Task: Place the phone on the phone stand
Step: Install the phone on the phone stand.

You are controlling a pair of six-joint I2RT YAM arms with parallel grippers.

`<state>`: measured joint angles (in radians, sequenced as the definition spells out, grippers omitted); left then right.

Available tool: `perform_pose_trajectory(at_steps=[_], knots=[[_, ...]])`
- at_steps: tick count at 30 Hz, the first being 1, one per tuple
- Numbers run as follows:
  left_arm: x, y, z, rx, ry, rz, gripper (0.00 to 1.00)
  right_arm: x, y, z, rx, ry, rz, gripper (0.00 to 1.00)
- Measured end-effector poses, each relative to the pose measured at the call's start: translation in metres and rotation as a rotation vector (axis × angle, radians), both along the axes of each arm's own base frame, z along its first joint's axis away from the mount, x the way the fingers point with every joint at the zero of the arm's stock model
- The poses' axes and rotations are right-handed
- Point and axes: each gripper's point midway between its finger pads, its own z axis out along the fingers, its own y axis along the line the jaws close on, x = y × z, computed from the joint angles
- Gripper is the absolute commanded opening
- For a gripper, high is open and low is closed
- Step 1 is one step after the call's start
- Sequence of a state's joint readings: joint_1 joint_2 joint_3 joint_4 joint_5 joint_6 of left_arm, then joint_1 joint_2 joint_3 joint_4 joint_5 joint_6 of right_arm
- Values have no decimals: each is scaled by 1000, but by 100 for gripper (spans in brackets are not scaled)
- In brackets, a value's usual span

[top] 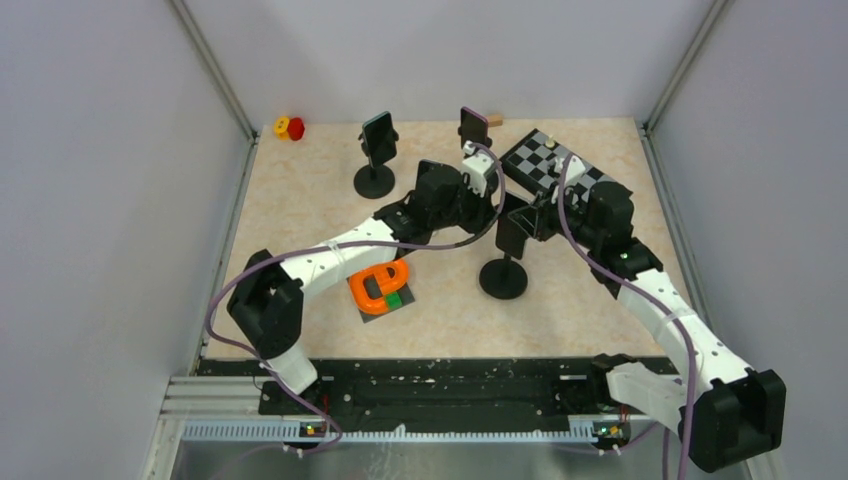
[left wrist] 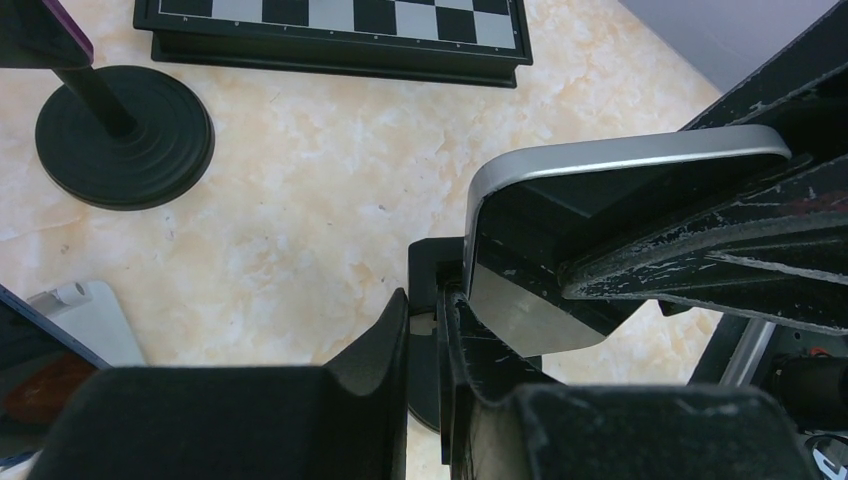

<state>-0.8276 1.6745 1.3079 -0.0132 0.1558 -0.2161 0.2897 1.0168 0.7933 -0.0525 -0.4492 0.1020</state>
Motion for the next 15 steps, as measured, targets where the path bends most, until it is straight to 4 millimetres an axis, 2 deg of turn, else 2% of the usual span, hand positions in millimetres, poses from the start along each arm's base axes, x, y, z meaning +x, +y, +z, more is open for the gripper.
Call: perform_pose_trajectory(at_steps=[15], knots=[[3,-2,0,18,26,11,0,3,2,0,-10,-4,-16,0]])
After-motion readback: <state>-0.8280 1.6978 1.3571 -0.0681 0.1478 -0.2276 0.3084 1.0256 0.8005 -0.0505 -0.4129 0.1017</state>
